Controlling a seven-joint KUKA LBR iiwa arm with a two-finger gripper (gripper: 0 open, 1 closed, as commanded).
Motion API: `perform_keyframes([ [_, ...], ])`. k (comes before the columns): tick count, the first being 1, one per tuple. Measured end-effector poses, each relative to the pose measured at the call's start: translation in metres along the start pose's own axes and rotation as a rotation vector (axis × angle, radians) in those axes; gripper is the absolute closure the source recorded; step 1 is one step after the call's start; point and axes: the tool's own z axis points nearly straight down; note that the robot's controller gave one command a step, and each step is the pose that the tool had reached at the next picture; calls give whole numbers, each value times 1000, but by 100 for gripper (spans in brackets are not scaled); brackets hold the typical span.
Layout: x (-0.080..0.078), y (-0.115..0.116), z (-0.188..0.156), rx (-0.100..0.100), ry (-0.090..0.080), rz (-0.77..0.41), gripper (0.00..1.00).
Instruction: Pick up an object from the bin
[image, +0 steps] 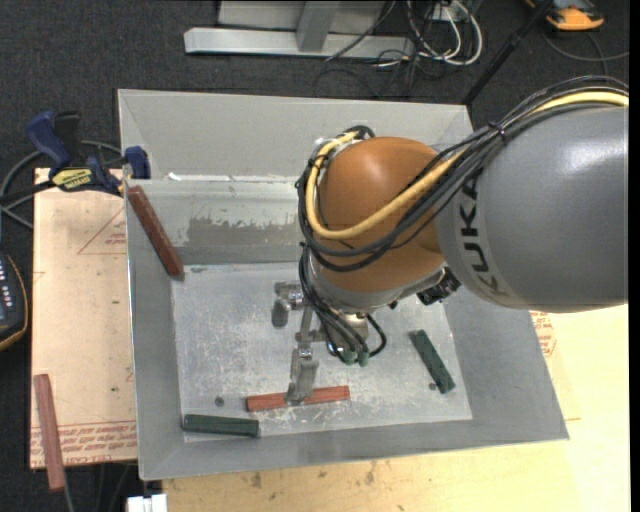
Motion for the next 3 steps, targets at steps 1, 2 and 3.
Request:
perform_keyframes([
  [1,9,-84,161,-3,-25,-87,0],
  [2,7,-81,129,-2,-12,-62,0],
  [3,8,-53,131,-2,-10,-152,0],
])
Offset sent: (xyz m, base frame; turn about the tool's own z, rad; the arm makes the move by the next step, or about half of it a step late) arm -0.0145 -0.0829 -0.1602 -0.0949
